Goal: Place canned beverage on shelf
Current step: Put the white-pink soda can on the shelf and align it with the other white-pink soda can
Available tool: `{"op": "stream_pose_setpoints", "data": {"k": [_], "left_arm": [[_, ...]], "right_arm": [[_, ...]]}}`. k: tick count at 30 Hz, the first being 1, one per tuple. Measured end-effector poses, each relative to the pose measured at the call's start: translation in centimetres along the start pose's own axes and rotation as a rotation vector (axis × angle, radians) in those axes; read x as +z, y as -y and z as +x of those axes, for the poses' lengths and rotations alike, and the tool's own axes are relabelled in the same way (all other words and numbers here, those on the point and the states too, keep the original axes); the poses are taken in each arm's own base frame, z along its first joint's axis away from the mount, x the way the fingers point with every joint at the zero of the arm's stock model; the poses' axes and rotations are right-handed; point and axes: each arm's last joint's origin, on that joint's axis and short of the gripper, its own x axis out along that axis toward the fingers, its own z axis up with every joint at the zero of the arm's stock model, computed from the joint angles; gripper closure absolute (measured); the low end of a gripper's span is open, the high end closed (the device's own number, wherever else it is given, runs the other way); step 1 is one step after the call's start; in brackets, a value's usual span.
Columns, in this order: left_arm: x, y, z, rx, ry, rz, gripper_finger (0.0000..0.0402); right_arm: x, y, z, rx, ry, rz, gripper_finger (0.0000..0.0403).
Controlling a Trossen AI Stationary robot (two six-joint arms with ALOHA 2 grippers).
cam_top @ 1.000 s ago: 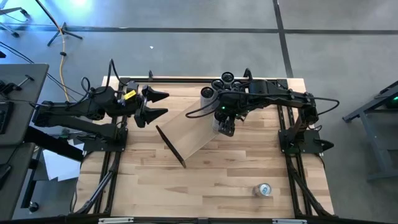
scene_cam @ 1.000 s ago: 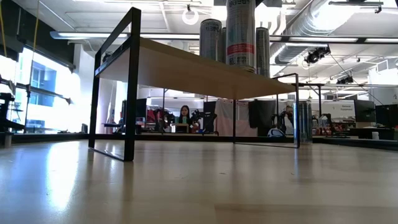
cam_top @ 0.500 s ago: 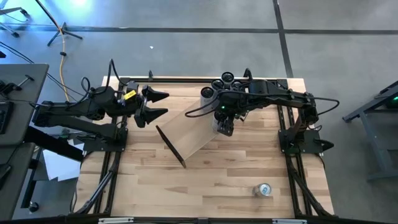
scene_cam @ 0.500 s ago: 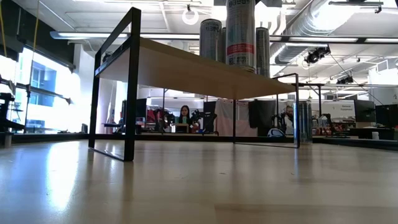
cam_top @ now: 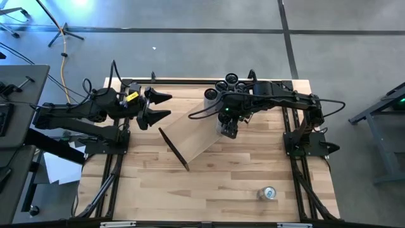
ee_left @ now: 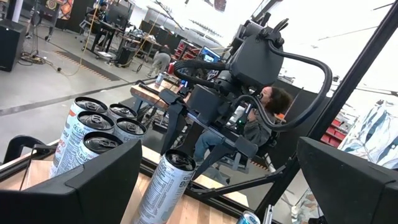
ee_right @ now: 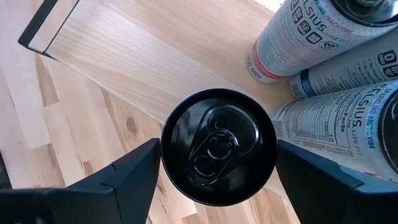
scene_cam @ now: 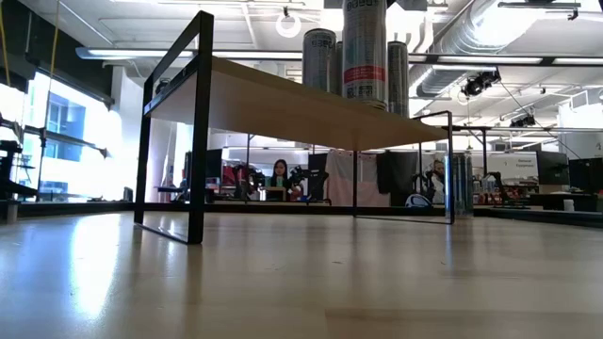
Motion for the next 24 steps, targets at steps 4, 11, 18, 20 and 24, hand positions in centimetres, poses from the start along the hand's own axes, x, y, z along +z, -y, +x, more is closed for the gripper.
{"op": "stream_pose_setpoints", "data": {"k": [4,11,18,20,24], "left_arm": [[0.08,-0.17,0.02,0.017,0.008,0.001,0.0003],[0.07,-0.18,0.02,0.019,0.009,0.001,0.0003],[0.08,-0.17,0.02,0.018,0.009,0.001,0.0003],[0.08,-0.17,0.02,0.018,0.009,0.001,0.0003],[0.08,-0.18,0.02,0.019,0.009,0.001,0.0003]], "right_arm": [[0.02,0.02,0.02,-0.008,0.003,-0.058,0.0107],[0.02,0.03,0.02,-0.011,0.004,-0.069,0.0107],[0.02,0.03,0.02,-0.012,0.004,-0.069,0.0107],[0.02,0.03,0.02,-0.012,0.004,-0.069,0.0107],[0.03,0.03,0.02,-0.012,0.004,-0.053,0.0107]]}}
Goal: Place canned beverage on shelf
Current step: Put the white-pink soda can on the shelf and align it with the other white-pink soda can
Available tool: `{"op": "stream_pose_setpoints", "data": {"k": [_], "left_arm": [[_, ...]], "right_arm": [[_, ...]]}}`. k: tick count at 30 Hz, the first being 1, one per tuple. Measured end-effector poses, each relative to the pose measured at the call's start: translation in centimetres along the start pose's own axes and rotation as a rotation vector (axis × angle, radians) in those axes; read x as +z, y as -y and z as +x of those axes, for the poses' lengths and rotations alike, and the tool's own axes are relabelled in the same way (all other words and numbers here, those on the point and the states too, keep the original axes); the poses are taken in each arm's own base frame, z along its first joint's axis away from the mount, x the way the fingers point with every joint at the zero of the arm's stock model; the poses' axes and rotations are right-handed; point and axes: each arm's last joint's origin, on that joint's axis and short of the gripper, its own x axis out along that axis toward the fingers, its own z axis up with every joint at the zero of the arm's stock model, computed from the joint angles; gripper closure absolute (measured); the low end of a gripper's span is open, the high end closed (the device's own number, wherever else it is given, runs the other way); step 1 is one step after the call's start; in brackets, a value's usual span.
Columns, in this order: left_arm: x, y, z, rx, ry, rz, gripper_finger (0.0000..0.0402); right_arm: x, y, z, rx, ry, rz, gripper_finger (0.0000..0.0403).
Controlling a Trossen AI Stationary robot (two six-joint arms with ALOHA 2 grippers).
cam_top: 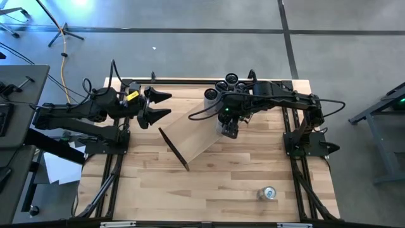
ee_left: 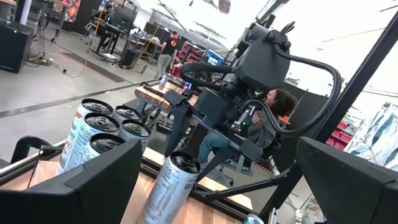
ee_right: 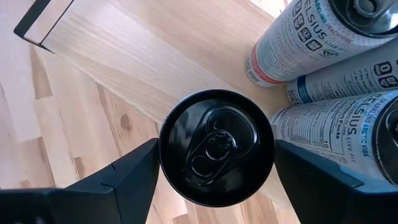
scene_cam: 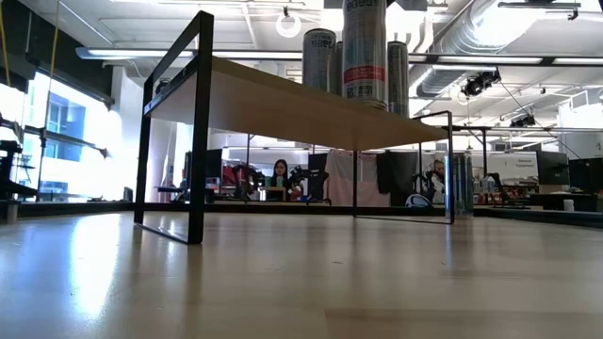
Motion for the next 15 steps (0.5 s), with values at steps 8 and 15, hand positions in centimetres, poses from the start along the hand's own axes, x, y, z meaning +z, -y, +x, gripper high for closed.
{"op": "stream_pose_setpoints", "data": {"k": [8,15], "left_arm": [[-0.04,-0.01,0.04,0.001,-0.003,0.0,0.0003],[-0.39,-0.14,0.18,0.014,-0.032,0.005,0.0003]], "right_arm": [[0.01,0.0,0.0,0.0,0.001,0.036,0.0107],[-0.01,-0.02,0.01,0.005,-0.002,0.036,0.0107]]}}
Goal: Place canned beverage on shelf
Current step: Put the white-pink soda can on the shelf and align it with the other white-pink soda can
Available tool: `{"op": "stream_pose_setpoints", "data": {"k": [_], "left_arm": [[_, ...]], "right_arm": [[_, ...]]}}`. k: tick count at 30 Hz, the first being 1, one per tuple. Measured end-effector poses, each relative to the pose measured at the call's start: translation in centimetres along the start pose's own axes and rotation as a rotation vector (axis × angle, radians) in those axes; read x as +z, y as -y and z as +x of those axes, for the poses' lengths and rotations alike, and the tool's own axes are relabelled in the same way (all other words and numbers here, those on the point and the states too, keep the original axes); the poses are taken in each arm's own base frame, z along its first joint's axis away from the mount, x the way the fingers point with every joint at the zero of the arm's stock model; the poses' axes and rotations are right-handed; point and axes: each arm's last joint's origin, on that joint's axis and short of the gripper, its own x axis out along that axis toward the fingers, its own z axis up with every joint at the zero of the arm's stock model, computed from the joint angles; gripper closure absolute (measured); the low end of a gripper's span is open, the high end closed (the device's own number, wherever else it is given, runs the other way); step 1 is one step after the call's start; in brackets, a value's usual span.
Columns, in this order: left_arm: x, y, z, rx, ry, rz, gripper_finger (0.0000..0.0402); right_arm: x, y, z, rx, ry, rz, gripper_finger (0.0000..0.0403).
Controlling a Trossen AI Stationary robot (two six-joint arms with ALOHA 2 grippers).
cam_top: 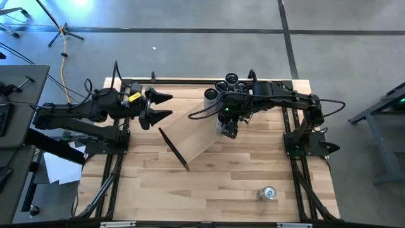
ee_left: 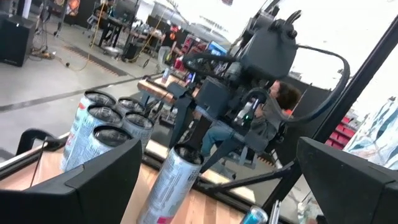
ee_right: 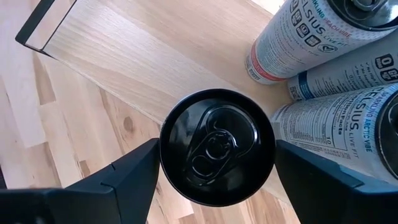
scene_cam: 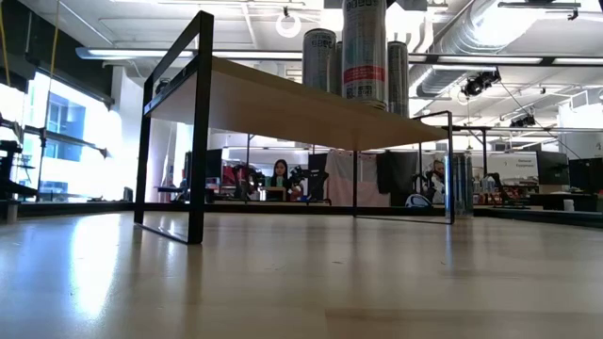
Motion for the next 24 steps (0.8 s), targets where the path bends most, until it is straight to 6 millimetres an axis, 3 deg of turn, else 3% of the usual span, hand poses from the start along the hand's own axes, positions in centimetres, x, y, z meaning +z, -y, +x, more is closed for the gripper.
{"op": "stream_pose_setpoints", "data": {"k": [7,12,19,24], "left_arm": [[0.0,0.0,0.0,-0.001,-0.003,-0.001,0.0003],[0.0,0.0,0.0,-0.001,-0.003,-0.001,0.0003],[0.0,0.0,0.0,-0.001,-0.003,-0.001,0.0003],[0.0,0.0,0.0,-0.001,-0.003,-0.005,0.0003]], "right_arm": [[-0.3,-0.1,-0.5,0.036,0.001,-0.037,0.0107],[-1.8,0.0,-3.7,0.084,0.074,-0.109,0.0107],[-5.7,0.7,-9.3,0.114,0.212,-0.163,0.0107],[-9.3,1.3,-10.9,0.053,0.27,-0.11,0.0107]]}}
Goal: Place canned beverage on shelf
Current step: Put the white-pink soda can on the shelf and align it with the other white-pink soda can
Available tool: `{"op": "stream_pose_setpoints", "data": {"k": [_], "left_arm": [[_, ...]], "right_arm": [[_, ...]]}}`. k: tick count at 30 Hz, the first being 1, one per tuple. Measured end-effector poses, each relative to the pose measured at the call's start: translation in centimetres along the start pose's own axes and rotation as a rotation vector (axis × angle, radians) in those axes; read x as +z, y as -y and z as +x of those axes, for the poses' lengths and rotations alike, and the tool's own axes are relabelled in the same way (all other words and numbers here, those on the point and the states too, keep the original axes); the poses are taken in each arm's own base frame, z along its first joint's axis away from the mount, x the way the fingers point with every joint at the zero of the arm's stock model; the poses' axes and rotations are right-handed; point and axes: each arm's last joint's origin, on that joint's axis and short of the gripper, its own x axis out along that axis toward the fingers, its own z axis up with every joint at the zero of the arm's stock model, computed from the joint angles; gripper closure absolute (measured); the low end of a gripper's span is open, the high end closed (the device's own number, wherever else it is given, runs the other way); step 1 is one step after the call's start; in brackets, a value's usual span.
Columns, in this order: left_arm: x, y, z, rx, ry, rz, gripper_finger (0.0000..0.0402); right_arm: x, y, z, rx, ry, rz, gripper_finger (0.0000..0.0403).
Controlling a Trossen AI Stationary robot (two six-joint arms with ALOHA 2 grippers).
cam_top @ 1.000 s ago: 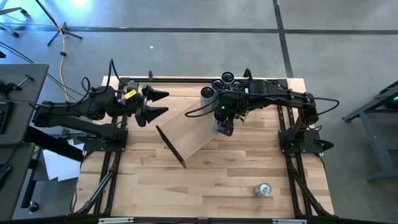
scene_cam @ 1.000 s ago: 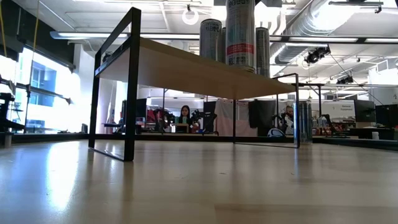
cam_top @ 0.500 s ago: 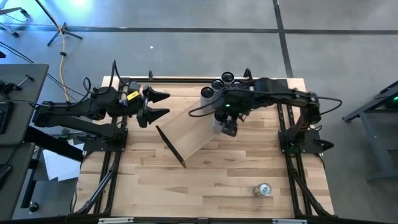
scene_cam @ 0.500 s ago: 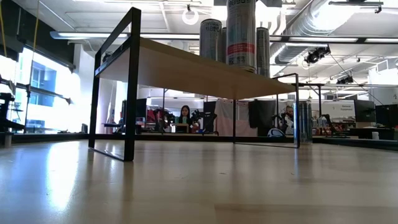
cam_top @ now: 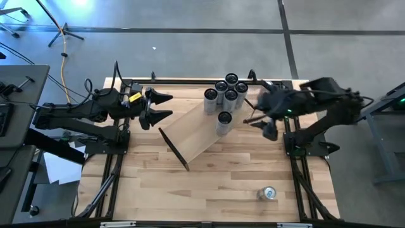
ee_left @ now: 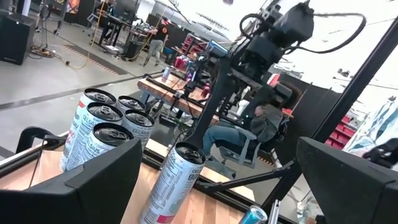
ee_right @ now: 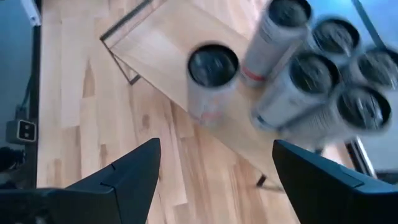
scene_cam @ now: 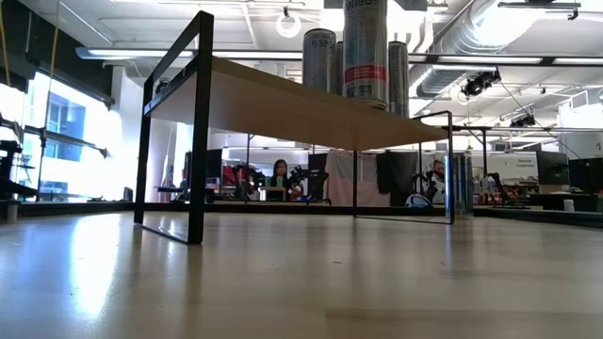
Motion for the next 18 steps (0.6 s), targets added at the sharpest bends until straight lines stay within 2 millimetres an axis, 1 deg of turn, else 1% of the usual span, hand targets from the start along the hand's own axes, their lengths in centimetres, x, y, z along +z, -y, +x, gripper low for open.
{"op": "stream_pose_setpoints", "data": {"k": [2,4,7,10,14,18], "left_arm": [[0.0,0.0,0.0,0.0,0.0,-0.004,0.0003],[0.0,0.0,0.0,0.0,0.0,-0.004,0.0003],[0.0,0.0,0.0,0.0,0.0,-0.003,0.0003],[0.0,0.0,0.0,0.0,0.0,-0.004,0.0003],[0.0,0.0,0.0,0.0,0.0,-0.004,0.0003],[0.0,0.0,0.0,0.0,0.0,-0.014,0.0003]], "right_arm": [[-1.6,-0.1,-0.2,-0.006,0.005,0.042,0.0107],[-3.3,-0.3,0.2,0.01,0.009,0.087,0.0107],[-5.8,-1.1,1.5,0.058,0.015,0.147,0.0107],[-7.8,-2.1,3.5,0.111,0.031,0.198,0.0107],[-9.1,-4.1,6.5,0.214,0.071,0.253,0.0107],[-9.4,-6.1,9.1,0.268,0.116,0.276,0.0107]]}}
